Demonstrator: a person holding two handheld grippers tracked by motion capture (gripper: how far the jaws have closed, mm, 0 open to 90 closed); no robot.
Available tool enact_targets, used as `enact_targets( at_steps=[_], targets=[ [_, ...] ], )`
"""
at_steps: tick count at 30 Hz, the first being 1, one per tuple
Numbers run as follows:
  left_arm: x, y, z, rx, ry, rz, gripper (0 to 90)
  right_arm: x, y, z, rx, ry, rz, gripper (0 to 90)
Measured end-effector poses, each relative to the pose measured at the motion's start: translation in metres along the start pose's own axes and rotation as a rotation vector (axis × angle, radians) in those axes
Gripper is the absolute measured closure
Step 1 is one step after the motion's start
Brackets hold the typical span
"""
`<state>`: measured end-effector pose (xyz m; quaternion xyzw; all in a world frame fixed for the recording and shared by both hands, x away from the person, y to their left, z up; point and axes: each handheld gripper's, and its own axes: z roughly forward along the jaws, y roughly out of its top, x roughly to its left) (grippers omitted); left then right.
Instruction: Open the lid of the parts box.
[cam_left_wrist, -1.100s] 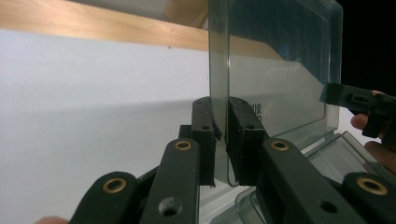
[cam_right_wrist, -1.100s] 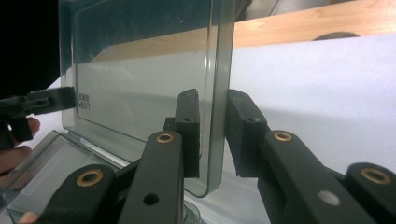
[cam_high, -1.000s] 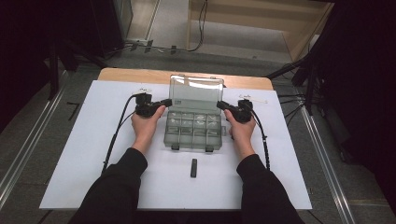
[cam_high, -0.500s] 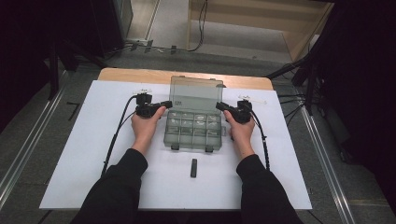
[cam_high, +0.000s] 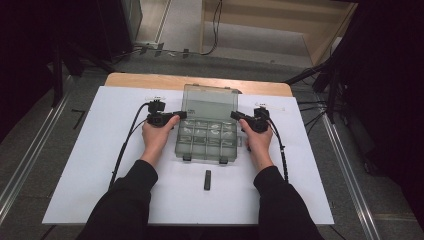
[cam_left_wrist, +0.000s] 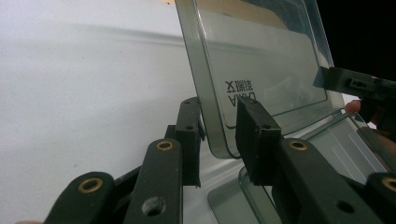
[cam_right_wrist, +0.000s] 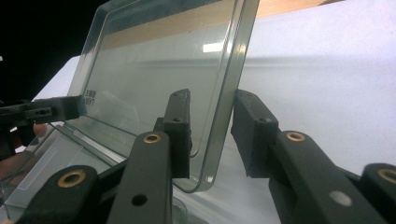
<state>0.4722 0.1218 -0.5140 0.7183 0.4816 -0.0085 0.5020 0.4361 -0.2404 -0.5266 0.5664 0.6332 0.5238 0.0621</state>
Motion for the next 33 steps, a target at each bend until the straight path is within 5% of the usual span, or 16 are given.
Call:
enact_targets(
  at_steps=[10, 23, 28, 32, 33],
  targets=[
    [-0.001, 0.0, 0.0, 0.003, 0.029, 0.005, 67.1, 0.001, -0.001, 0.001, 0.027, -0.018, -0.007, 61.9],
    [-0.011, -0.002, 0.001, -0.002, 0.115, 0.083, 61.2, 0.008, -0.002, 0.004, 0.062, -0.097, -0.046, 63.6],
    [-0.014, -0.002, -0.002, -0.029, 0.13, 0.114, 52.2, 0.006, -0.001, 0.0, 0.031, -0.094, -0.035, 60.6],
    [-0.016, -0.002, -0.01, -0.086, 0.138, 0.129, 40.6, 0.009, -0.001, -0.005, 0.019, -0.099, -0.071, 51.3],
    [-0.016, -0.002, -0.011, -0.088, 0.137, 0.132, 32.0, 0.011, -0.001, -0.008, 0.009, -0.115, -0.098, 44.2]
  ],
)
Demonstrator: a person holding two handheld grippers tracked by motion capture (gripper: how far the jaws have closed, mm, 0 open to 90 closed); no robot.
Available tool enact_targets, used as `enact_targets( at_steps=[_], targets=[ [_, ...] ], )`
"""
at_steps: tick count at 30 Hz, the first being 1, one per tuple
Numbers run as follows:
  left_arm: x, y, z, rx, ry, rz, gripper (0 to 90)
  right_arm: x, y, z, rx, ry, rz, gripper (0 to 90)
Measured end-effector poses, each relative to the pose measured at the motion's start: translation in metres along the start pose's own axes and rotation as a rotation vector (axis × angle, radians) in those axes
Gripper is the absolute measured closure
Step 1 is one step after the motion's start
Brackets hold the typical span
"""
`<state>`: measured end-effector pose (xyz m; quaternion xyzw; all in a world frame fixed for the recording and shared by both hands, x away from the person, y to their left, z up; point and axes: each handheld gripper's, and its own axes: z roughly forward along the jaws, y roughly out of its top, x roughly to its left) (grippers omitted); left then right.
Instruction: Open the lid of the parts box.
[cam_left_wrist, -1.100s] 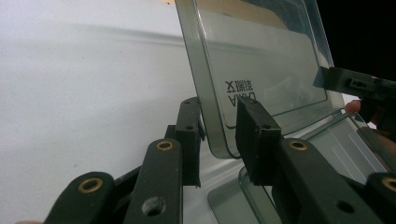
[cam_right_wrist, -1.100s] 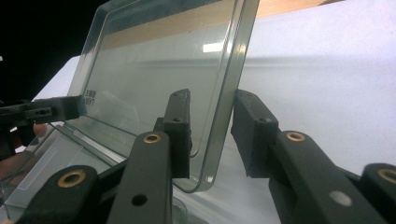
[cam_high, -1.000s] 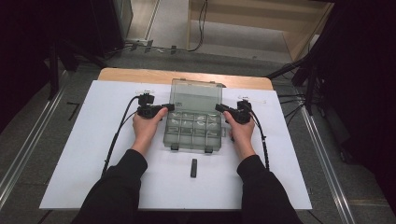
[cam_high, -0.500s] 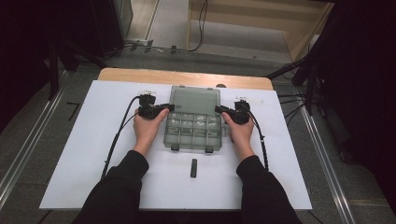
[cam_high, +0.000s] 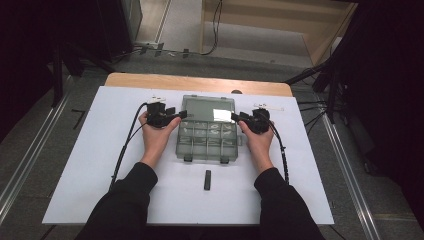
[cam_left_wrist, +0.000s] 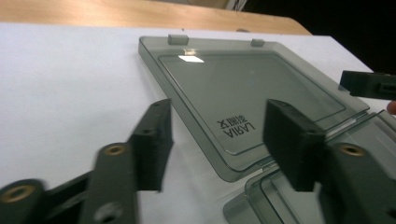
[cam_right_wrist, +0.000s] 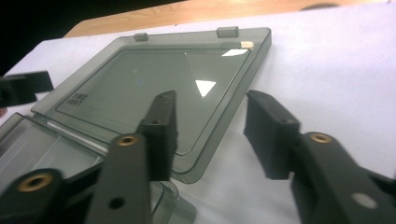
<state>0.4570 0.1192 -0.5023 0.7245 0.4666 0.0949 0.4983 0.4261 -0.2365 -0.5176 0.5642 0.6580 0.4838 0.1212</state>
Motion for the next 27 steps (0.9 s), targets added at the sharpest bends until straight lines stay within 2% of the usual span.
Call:
enact_targets(
  at_steps=[1, 2, 3, 4, 5, 7, 8, 9, 10, 11, 15, 16, 22, 27],
  targets=[
    [0.0, 0.0, -0.002, -0.004, 0.0, 0.0, 32.0, 0.0, 0.0, 0.0, 0.0, 0.0, 0.0, 44.2],
    [0.0, 0.0, -0.004, -0.01, -0.007, 0.002, 24.4, 0.003, 0.0, -0.004, -0.015, -0.013, -0.029, 37.4],
    [0.0, -0.001, -0.009, -0.027, -0.01, 0.016, 21.0, 0.004, -0.001, -0.007, -0.017, -0.02, -0.043, 33.8],
    [0.0, -0.001, -0.009, -0.027, -0.01, 0.016, 17.3, 0.004, -0.001, -0.007, -0.017, -0.02, -0.043, 33.8],
    [0.0, -0.001, -0.013, -0.031, -0.016, 0.017, 13.5, 0.007, -0.002, -0.01, -0.022, -0.032, -0.069, 22.8],
    [-0.001, -0.001, -0.022, -0.056, -0.034, 0.036, 8.8, 0.01, -0.003, -0.013, -0.006, -0.035, -0.087, 10.3],
    [-0.001, -0.001, -0.022, -0.056, -0.034, 0.036, 5.6, 0.01, -0.003, -0.013, -0.006, -0.035, -0.087, 10.3],
    [-0.002, -0.002, -0.029, -0.07, -0.06, 0.044, 3.1, 0.013, -0.005, -0.017, -0.009, -0.03, -0.096, 5.3],
    [-0.002, -0.002, -0.029, -0.07, -0.06, 0.044, 0.0, 0.013, -0.005, -0.017, -0.009, -0.03, -0.096, 5.3],
    [-0.003, -0.002, -0.031, -0.071, -0.069, 0.05, 0.0, 0.015, -0.006, -0.022, -0.016, -0.028, -0.109, 0.0],
    [-0.008, -0.005, -0.041, -0.072, -0.064, 0.082, 0.0, 0.019, -0.008, -0.029, -0.03, -0.013, -0.129, 0.0],
    [-0.009, -0.006, -0.044, -0.067, -0.076, 0.092, 0.0, 0.021, -0.008, -0.032, -0.034, -0.019, -0.137, 0.0],
    [-0.019, -0.013, -0.06, -0.078, -0.089, 0.137, 0.0, 0.031, -0.012, -0.049, -0.057, 0.003, -0.165, 0.0],
    [-0.027, -0.023, -0.074, -0.089, -0.105, 0.158, 0.0, 0.038, -0.019, -0.063, -0.073, 0.01, -0.184, 0.0]
  ],
)
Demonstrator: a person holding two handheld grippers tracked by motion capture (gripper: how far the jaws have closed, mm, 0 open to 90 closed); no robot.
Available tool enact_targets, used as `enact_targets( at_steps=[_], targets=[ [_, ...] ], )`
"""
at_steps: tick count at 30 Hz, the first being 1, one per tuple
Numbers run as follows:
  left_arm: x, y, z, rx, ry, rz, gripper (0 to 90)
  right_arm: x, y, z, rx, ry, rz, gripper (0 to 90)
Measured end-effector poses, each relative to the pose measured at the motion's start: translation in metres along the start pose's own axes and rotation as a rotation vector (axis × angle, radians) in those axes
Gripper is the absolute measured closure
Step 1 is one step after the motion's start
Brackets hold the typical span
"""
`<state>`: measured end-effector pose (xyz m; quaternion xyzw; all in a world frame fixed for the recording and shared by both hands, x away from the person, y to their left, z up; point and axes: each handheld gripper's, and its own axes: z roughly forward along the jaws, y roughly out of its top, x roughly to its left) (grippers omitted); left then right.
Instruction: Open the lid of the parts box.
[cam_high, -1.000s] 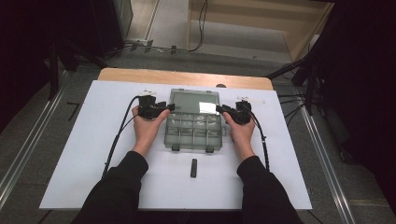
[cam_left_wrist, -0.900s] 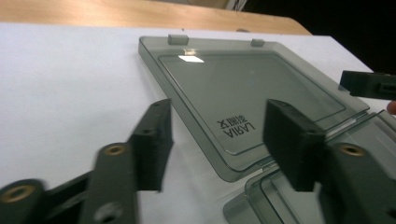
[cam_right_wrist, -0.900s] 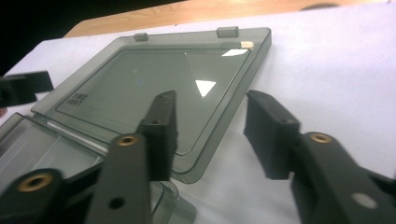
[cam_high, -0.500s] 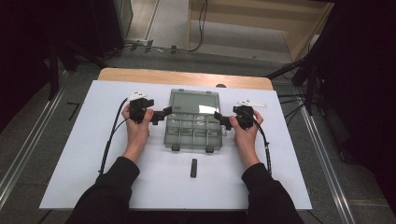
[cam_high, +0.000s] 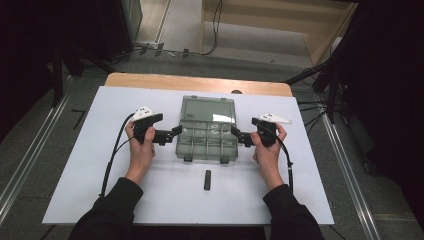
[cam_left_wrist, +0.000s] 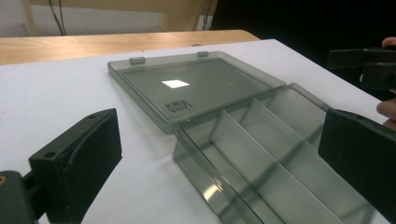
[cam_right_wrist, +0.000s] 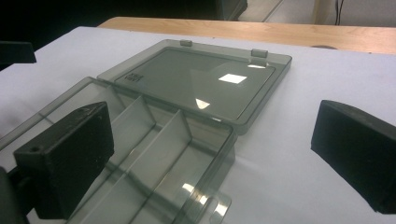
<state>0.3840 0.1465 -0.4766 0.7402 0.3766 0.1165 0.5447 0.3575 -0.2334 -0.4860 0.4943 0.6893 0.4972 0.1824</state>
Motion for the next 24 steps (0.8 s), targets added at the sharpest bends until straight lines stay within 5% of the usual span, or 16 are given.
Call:
enact_targets(
  at_steps=[10, 24],
  targets=[
    [-0.015, -0.016, -0.028, 0.0, 0.0, 0.054, 0.0, 0.015, -0.015, -0.025, -0.025, 0.008, -0.046, 0.0],
    [-0.021, -0.042, -0.075, -0.036, 0.011, 0.06, 0.0, 0.031, -0.036, -0.05, -0.031, 0.023, -0.067, 0.0]
  ],
)
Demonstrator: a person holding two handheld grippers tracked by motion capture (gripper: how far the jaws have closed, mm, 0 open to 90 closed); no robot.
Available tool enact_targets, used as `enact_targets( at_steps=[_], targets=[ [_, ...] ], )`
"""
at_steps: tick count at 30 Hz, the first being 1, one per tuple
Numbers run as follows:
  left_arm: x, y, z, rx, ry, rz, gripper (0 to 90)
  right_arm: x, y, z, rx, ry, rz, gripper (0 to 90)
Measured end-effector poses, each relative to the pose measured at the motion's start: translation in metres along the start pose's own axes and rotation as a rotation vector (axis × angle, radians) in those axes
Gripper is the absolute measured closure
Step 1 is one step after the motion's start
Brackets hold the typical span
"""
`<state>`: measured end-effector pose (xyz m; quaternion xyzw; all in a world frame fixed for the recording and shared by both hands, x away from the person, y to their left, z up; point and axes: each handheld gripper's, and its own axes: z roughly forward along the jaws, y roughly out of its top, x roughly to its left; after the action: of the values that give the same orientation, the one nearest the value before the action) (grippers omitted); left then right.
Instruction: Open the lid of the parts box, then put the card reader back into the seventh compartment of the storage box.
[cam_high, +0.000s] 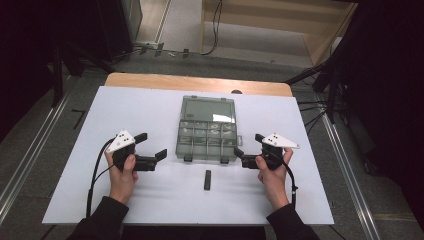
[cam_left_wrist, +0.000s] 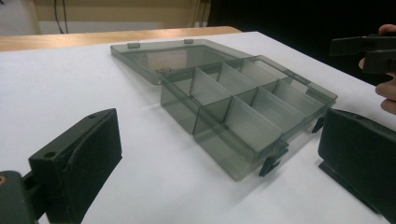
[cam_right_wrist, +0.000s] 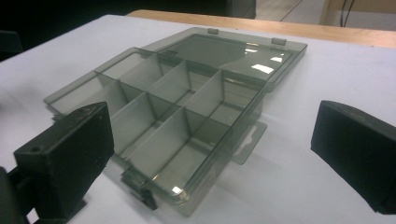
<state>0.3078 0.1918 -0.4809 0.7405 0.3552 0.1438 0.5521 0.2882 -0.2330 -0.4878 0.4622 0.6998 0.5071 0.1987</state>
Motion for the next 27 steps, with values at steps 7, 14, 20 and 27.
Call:
enact_targets(
  at_steps=[7, 14, 20, 27],
  targets=[
    [-0.003, -0.009, -0.022, 0.0, 0.012, 0.011, 0.0, 0.01, -0.006, -0.009, 0.004, 0.009, -0.01, 0.0],
    [-0.001, -0.014, -0.046, -0.016, 0.034, 0.017, 0.0, 0.016, -0.007, -0.017, 0.0, 0.023, -0.028, 0.0],
    [0.003, -0.018, -0.062, -0.031, 0.054, 0.005, 0.0, 0.021, -0.007, -0.022, 0.003, 0.038, -0.043, 0.0],
    [0.005, -0.024, -0.079, -0.033, 0.062, -0.004, 0.0, 0.03, -0.004, -0.022, 0.005, 0.076, -0.061, 0.0]
  ],
)
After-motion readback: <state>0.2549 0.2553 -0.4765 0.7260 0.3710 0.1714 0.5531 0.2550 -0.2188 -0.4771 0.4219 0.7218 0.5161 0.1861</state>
